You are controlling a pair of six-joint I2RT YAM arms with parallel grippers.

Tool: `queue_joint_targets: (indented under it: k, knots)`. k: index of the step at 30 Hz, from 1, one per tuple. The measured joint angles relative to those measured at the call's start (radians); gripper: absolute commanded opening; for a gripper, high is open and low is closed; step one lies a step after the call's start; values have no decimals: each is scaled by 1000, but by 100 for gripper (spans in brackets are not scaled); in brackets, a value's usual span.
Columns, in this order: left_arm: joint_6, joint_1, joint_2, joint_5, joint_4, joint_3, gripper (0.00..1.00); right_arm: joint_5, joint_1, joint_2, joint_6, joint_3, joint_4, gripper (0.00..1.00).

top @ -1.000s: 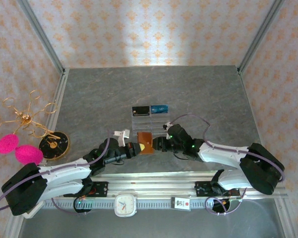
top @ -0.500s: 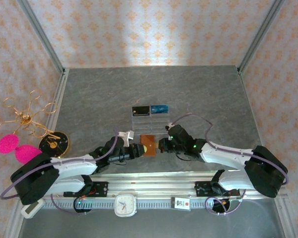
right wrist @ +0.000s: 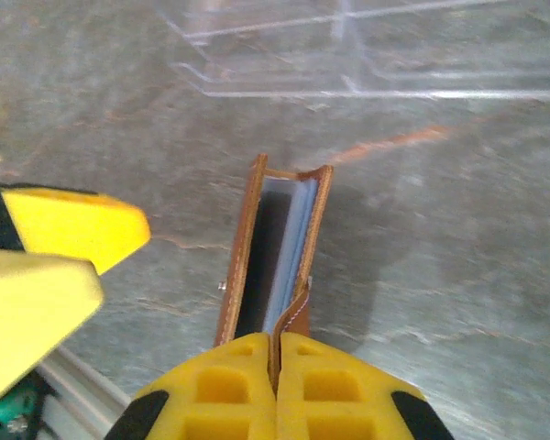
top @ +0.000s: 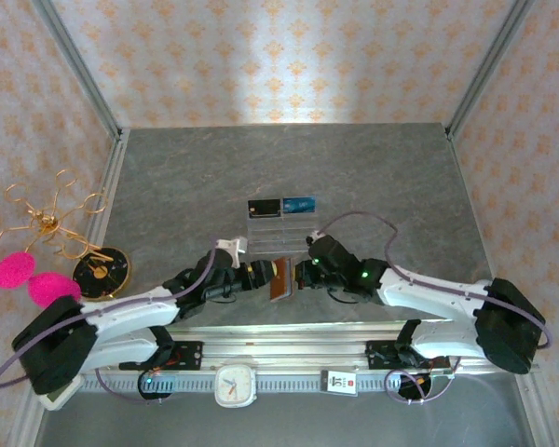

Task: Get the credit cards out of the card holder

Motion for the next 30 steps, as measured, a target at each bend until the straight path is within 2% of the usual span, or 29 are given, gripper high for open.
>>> queue_joint_targets:
  k: [4,9,14,18,23,30]
  knots:
    - [44,16,-110,-56,-65,10,75,13,44,49,0,87,1,0]
    - [74,22,-142,-87,-126,11,75,49,39,60,6,86,-9,0]
    - [89,22,-130,-89,-139,11,59,100,0,74,30,-21,-13,0]
    - [90,22,-85,-85,-129,10,57,138,-6,143,50,-82,-28,0]
    - [92,22,-8,-68,-78,7,37,169,-6,172,64,-89,-24,0]
    - [93,22,97,-52,-43,7,37,173,-5,173,74,-90,-21,0]
